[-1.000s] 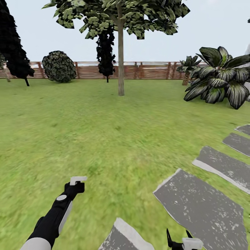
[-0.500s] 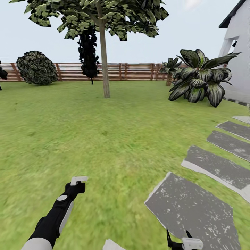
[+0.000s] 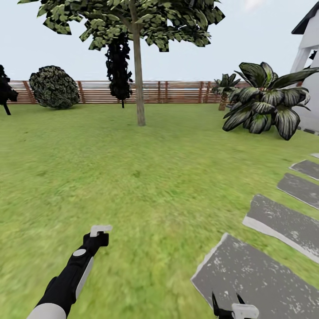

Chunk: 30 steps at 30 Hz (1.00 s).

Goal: In the garden, pick up the pesticide atomizer on the floor and spray pesticide onto both trees until each tree trunk is fully covered.

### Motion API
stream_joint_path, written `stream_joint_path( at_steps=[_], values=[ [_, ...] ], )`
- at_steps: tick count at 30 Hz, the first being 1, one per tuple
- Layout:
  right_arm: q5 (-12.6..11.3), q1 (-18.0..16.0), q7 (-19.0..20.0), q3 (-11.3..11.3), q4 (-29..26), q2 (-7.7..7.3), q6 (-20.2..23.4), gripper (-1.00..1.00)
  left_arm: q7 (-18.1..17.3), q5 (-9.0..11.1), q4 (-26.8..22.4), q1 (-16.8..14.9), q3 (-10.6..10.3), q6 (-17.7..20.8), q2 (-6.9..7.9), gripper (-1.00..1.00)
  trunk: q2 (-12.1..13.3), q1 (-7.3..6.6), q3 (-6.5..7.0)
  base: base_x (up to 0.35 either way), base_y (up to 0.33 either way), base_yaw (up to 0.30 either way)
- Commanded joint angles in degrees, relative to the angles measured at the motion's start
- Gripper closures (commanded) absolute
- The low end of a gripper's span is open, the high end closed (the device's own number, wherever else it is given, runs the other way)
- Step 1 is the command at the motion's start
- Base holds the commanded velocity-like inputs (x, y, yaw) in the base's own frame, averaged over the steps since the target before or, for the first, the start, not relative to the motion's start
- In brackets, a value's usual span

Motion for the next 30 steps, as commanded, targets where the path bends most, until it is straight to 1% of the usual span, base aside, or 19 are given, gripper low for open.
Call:
stream_joint_path(
  at_steps=[1,30],
  values=[
    [0.00,0.00,0.00,0.00,0.00,0.01,0.00,-1.00,0.00,-0.01,-0.02,0.00,0.00,-0.01,0.00,1.00,0.00,0.00,0.01,0.341,0.000,0.036],
    [0.00,0.01,0.00,0.00,0.01,0.01,0.00,-1.00,0.00,-0.01,-0.27,0.00,0.00,-0.04,-0.02,1.00,0.00,0.00,0.03,0.341,0.000,0.002]
  ],
)
